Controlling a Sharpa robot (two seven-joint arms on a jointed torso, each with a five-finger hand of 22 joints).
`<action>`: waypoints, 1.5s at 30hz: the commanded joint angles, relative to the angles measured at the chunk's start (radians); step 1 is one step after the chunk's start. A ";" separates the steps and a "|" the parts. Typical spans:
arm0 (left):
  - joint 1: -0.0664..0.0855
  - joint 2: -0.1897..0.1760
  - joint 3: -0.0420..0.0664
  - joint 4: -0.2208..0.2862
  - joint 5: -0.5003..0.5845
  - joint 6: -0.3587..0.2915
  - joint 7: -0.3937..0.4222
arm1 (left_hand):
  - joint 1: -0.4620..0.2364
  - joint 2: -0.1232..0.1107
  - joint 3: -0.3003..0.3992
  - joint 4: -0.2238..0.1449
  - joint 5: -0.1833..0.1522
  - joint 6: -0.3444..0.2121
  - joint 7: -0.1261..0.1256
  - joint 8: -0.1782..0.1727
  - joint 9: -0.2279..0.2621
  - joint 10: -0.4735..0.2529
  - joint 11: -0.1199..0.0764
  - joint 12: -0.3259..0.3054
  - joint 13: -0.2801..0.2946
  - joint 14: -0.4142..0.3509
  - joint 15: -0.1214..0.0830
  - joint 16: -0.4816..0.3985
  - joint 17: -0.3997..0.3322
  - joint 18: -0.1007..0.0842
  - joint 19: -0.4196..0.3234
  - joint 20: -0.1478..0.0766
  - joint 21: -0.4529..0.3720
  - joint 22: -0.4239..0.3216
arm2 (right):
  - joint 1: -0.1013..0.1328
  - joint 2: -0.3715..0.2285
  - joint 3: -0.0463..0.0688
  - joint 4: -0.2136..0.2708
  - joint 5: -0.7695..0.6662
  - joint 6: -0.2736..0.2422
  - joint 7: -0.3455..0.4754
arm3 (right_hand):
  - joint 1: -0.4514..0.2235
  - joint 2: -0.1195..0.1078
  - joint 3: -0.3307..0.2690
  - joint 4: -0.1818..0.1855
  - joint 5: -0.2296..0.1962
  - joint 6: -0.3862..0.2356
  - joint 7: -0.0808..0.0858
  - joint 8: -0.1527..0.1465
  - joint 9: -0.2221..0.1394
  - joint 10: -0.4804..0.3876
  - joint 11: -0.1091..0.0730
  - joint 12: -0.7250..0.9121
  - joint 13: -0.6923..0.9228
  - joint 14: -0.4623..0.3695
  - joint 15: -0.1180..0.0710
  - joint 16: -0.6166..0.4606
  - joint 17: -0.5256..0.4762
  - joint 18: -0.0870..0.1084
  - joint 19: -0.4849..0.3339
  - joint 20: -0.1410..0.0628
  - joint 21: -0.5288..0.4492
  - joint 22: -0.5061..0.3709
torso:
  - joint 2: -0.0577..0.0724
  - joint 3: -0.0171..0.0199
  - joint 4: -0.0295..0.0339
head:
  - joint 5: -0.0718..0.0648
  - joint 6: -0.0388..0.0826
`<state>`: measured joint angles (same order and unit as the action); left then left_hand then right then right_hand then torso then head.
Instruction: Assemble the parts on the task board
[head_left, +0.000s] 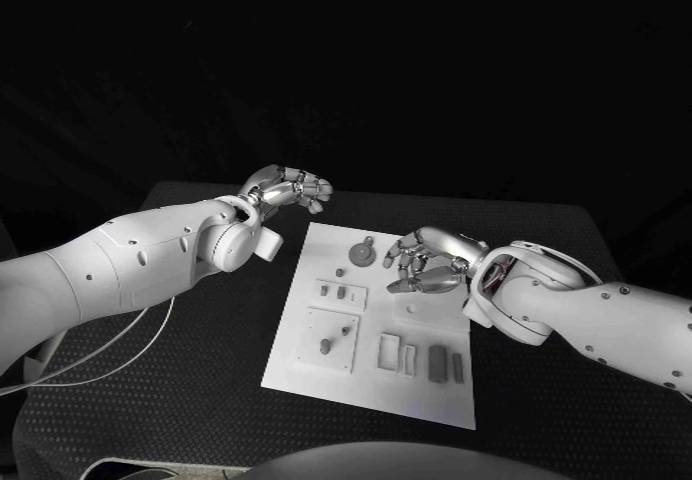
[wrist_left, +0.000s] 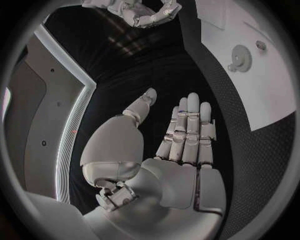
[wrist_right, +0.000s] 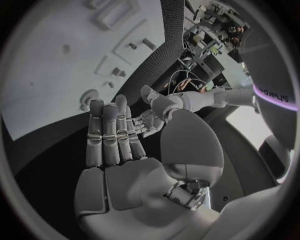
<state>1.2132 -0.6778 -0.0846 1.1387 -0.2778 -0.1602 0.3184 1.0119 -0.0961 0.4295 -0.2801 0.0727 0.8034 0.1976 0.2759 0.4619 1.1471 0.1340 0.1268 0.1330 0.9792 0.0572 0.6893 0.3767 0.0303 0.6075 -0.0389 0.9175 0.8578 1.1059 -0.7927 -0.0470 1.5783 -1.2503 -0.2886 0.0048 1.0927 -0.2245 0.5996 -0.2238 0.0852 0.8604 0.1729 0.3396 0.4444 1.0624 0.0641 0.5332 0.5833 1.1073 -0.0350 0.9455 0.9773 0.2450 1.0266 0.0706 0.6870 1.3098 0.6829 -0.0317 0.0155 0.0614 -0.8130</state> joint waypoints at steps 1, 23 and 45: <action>-0.001 0.009 0.000 -0.004 0.009 0.016 0.009 | 0.001 0.011 -0.004 0.000 -0.003 -0.008 -0.002 0.004 -0.002 -0.005 -0.001 0.001 -0.001 0.001 0.008 -0.007 0.002 0.015 0.001 0.005 -0.005 0.001 | 0.000 -0.019 -0.002 -0.029 0.230 0.112 -0.045 | -0.041 0.002 -0.038 0.012 0.017 -0.001 -0.008 0.003 0.008 -0.056 -0.015 0.158 0.125 -0.001 -0.015 0.095 0.013 0.017 0.000 -0.014 0.077 0.025 | -0.007 0.0024 -0.0074 | -0.016 0.004; -0.015 0.018 -0.020 -0.013 0.020 0.023 0.006 | -0.004 0.015 -0.006 0.003 -0.003 -0.011 -0.001 0.003 -0.003 -0.007 0.000 0.001 -0.002 0.000 0.009 -0.010 0.005 0.015 -0.001 0.006 -0.006 0.002 | -0.003 -0.185 -0.045 0.082 0.303 0.294 -0.419 | -0.249 0.047 -0.060 0.125 0.088 0.077 -0.057 0.023 0.078 -0.055 -0.058 0.677 0.495 0.061 -0.065 0.389 0.078 0.017 0.090 -0.109 0.305 0.008 | -0.045 0.0183 -0.0442 | -0.099 -0.021; -0.015 0.014 -0.025 0.010 0.020 0.025 0.001 | -0.008 0.014 -0.008 0.004 -0.004 -0.011 -0.001 0.004 -0.003 -0.008 0.000 0.002 -0.002 0.000 0.010 -0.012 0.007 0.014 -0.002 0.006 -0.006 0.002 | -0.004 -0.150 -0.117 0.112 0.257 0.252 -0.545 | -0.323 -0.001 0.111 0.201 -0.037 0.084 -0.054 -0.008 0.071 -0.040 -0.056 0.674 0.508 0.075 -0.061 0.391 0.087 0.017 0.096 -0.101 0.330 -0.008 | -0.052 0.0171 -0.0589 | -0.145 -0.060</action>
<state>1.1983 -0.6646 -0.1107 1.1446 -0.2647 -0.1482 0.3150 1.0065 -0.0907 0.4268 -0.2775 0.0727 0.8001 0.1945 0.2759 0.4604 1.1471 0.1339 0.1268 0.1323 0.9792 0.0572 0.6814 0.3828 0.0297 0.6075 -0.0389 0.9175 0.8587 1.1029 -0.9467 -0.1629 1.6922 -0.9617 -0.0179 -0.5169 0.7702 -0.2227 0.7097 -0.0260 0.0503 0.9256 0.1093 0.3347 0.5144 1.0138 0.0089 1.2081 1.0900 1.1757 -0.0949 1.3322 1.0637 0.2319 1.1178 -0.0338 1.0137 1.3028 0.6302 -0.0144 -0.0451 -0.0793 -0.8714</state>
